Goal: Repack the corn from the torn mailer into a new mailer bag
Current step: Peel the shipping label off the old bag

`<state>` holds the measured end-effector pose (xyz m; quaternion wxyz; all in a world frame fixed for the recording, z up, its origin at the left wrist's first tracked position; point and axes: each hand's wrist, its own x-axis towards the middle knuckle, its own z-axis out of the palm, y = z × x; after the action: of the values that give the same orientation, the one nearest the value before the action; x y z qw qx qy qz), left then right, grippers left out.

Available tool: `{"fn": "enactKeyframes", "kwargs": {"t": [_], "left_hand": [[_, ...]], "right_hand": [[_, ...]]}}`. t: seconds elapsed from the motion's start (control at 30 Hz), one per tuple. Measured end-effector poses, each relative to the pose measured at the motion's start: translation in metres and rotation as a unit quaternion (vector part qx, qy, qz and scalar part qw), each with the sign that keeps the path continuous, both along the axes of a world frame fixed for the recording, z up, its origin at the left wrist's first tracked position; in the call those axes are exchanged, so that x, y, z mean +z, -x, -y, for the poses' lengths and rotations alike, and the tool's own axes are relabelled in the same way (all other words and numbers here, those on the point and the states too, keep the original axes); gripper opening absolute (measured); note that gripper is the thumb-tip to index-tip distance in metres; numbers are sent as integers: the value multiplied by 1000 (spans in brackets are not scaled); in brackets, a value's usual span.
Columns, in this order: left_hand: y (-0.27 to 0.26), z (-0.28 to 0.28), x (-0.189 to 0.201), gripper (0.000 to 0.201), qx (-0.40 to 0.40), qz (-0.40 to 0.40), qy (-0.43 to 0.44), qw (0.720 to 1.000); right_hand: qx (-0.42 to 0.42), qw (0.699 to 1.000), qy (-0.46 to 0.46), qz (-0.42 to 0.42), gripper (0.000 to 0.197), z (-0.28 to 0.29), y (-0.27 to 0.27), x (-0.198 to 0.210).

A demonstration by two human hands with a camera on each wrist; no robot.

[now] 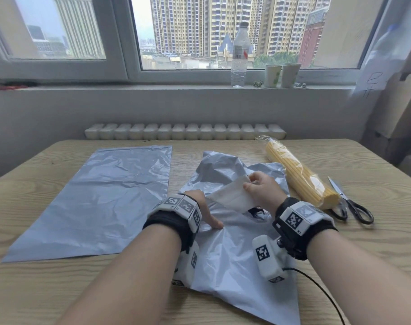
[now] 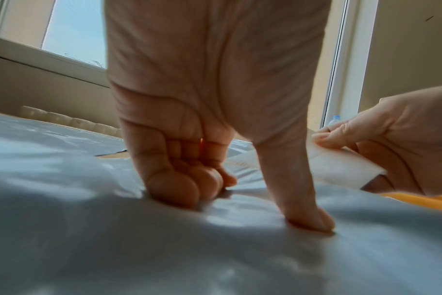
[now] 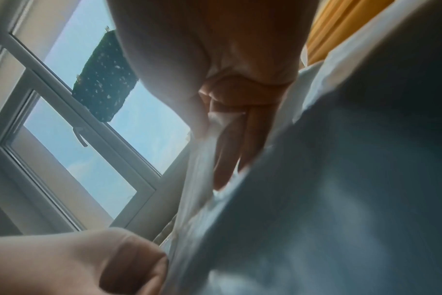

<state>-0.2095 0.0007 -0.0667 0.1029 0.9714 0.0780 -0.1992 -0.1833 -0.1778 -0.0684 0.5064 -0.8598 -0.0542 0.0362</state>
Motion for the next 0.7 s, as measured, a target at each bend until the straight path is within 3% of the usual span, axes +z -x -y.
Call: {"fn": "enactKeyframes", "kwargs": {"t": [0.13,0.3,0.4,0.47,0.63,0.7], "left_hand": [[2,1,5,67,-9,-12,3,1000],[3,-2,15,58,-19,-48,36,998],[3,-5,21,54,-11,-79,73,994],[2,-4,23,44,-8,-85,83,993],[-7,-3,16,41,17,94,89,991],[-8,-2,11,44,14,96,77,992]], "right_hand": [[64,997,-32,-28,49,-2,4,8],[68,996,51,4,20,-10,6,15],[88,993,79,0,31,-8,6,18],[111,987,117,13,27,-9,7,19],[119,980,157,5,29,-15,6,19],[117,978,171,-3,18,-16,6,18]]}}
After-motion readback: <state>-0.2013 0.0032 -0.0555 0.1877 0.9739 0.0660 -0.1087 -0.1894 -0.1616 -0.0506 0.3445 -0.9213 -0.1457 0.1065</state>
